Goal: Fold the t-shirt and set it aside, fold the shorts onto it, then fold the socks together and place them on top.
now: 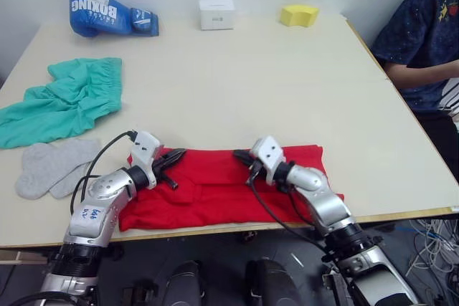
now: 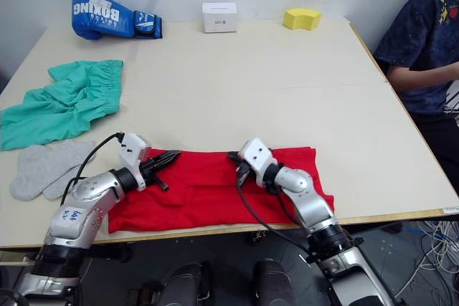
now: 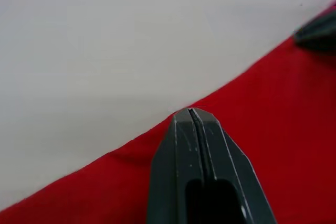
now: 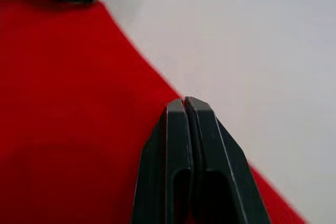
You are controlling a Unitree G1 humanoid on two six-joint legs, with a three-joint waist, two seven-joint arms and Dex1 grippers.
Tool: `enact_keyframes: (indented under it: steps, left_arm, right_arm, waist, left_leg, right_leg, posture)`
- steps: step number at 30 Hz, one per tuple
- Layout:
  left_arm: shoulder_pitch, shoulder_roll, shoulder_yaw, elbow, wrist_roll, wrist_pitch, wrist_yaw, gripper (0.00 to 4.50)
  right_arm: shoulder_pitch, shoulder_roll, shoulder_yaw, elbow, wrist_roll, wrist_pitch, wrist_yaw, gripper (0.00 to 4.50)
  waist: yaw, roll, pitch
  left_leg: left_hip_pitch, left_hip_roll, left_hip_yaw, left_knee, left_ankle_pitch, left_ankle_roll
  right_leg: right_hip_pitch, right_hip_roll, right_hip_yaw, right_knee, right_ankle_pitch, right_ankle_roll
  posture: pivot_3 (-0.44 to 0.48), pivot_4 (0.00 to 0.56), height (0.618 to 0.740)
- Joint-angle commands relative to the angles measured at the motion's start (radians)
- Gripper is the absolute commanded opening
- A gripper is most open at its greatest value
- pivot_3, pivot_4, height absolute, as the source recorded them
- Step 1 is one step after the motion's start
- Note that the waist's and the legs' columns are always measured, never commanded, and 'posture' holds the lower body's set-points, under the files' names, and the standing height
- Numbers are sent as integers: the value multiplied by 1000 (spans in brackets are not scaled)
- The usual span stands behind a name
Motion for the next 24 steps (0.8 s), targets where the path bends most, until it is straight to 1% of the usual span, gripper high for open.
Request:
enact_keyframes:
  steps: [1, 2, 7, 10, 13, 15, 17, 18, 21, 24]
  left_arm:
    - [41, 1, 36, -55, 18, 22, 19, 0]
    - [49, 2, 35, -59, 24, 23, 14, 0]
    - [88, 11, 105, 7, 93, 37, 105, 0]
    - [62, 5, 145, 74, 108, 27, 128, 0]
    - [32, 0, 176, 120, 90, 19, 108, 0]
    - [29, 11, 178, 120, 79, -6, 51, 0]
    - [35, 26, 196, 77, 51, -92, -43, 0]
    - [38, 35, 200, 38, 19, -102, -99, 0]
    - [68, 79, 186, -99, -67, -81, -254, 0]
    - [135, 129, 154, -179, -55, -71, -323, 0]
  right_arm:
    - [29, -1, -48, 56, -33, -62, -49, 55]
    - [32, -1, -58, 67, -36, -72, -55, 55]
    - [68, -78, -229, 115, 40, -80, -51, 55]
    - [90, -145, -300, 159, 55, -84, -32, 55]
    - [106, -167, -396, 168, 135, -33, -22, 55]
    - [106, -182, -437, 176, 148, -42, -21, 55]
    - [104, -186, -455, 144, 166, -55, 5, 55]
    - [101, -181, -457, 117, 176, -50, 12, 55]
    - [95, -159, -418, -2, 189, -26, 42, 55]
    - [117, -100, -333, -148, 185, 17, 48, 55]
  waist:
    - [-1, -1, -1]
    - [-1, -2, -1]
    - [3, -4, -6]
    - [2, -3, -9]
    - [1, -4, -12]
    - [0, -4, -12]
    - [-2, -4, -12]
    - [-3, -3, -11]
    - [-6, -2, -10]
    - [-13, 0, -10]
  left_leg:
    - [1, 0, 0, 0, 0, 0]
    - [1, 0, 0, 0, 0, 0]
    - [3, -1, -2, -1, -1, 1]
    - [4, -2, -2, -1, -1, 2]
    - [6, -2, -2, -3, -2, 4]
    - [7, -1, -2, -4, -2, 3]
    - [7, -1, -1, -4, -1, 2]
    - [6, -1, 0, -4, -1, 1]
    - [2, 0, 0, -4, 0, 0]
    - [3, 1, 0, -5, -1, -1]
  right_leg:
    - [1, 0, 0, 0, 0, 0]
    - [1, 0, 0, 0, 0, 0]
    - [4, -2, -1, 0, 0, 0]
    - [5, -3, -1, -1, 0, 0]
    - [6, -3, -1, -1, 0, 0]
    - [6, -2, -1, -1, 0, 0]
    - [5, -2, -1, -1, 0, 0]
    - [4, -2, -1, -2, 0, 0]
    - [1, -1, -1, -2, 0, 0]
    - [1, 0, 0, -2, 0, 0]
  posture:
    - [0, 150, 740]
    - [0, 150, 740]
    - [0, 150, 740]
    - [0, 150, 740]
    - [0, 150, 740]
    - [0, 150, 740]
    - [0, 150, 740]
    - [0, 150, 740]
    - [0, 150, 740]
    - [0, 150, 740]
